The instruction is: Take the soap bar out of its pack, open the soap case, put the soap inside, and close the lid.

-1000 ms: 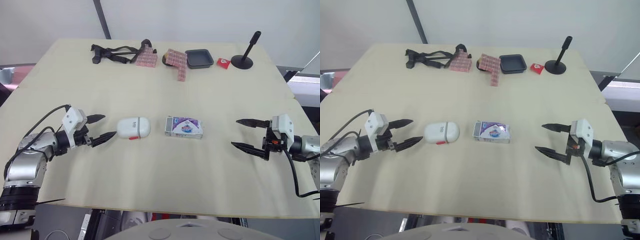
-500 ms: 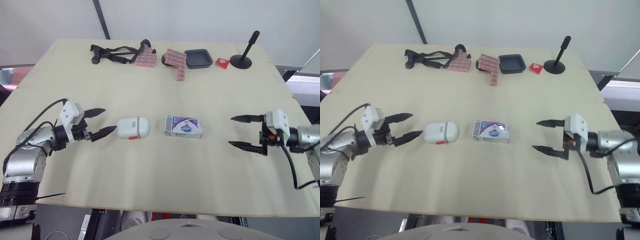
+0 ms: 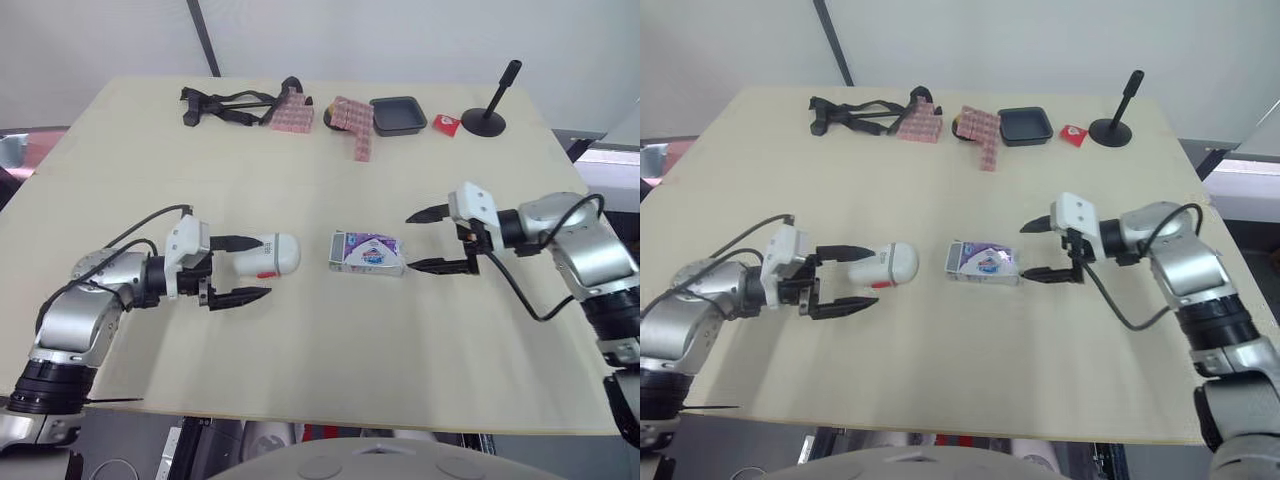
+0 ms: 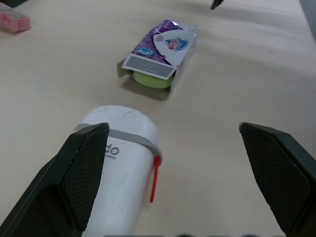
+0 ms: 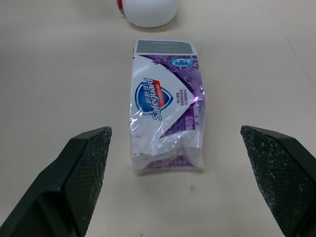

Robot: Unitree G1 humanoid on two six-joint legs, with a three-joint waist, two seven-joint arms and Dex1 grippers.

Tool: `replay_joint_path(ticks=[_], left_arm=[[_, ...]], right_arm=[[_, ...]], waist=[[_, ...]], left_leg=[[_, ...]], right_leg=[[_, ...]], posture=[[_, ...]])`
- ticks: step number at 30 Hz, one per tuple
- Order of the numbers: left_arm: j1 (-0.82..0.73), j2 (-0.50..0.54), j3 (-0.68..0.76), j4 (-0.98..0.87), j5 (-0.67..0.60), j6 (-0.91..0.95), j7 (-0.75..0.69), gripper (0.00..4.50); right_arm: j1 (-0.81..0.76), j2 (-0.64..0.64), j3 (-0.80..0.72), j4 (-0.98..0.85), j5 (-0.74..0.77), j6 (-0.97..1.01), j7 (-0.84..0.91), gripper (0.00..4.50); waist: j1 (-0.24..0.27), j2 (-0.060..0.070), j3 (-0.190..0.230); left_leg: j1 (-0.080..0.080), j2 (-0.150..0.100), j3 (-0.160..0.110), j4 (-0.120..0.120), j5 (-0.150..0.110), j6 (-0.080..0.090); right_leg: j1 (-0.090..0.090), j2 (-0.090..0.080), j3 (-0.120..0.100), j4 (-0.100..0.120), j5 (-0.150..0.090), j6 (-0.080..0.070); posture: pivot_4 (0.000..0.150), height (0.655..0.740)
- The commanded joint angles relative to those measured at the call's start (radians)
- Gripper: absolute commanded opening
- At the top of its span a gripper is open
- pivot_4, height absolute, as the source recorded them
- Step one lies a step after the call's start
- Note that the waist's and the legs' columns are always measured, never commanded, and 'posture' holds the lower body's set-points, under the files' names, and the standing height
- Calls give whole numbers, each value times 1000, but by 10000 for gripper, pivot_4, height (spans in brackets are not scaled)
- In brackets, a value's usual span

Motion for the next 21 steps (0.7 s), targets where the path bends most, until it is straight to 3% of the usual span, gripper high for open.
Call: replay_joint_path(ticks=[1,21], left_arm=[[5,-10,-8,-47,-8,-18,5,44843],[25,-62,-54,-117,-10,-7,70,44843]], right_arm=[[-26,15,8,-1,-21,7,-17,45000],[-16,111,58,110,-108,-67,-65,45000]], waist=[[5,0,0],[-1,0,0]], left_leg=[[-1,0,0,1,0,0],[-6,0,0,8,0,0]], right_leg=[[-1,0,0,1,0,0],[-8,0,1,11,0,0]], posture=[[1500,7400],[1500,7400]])
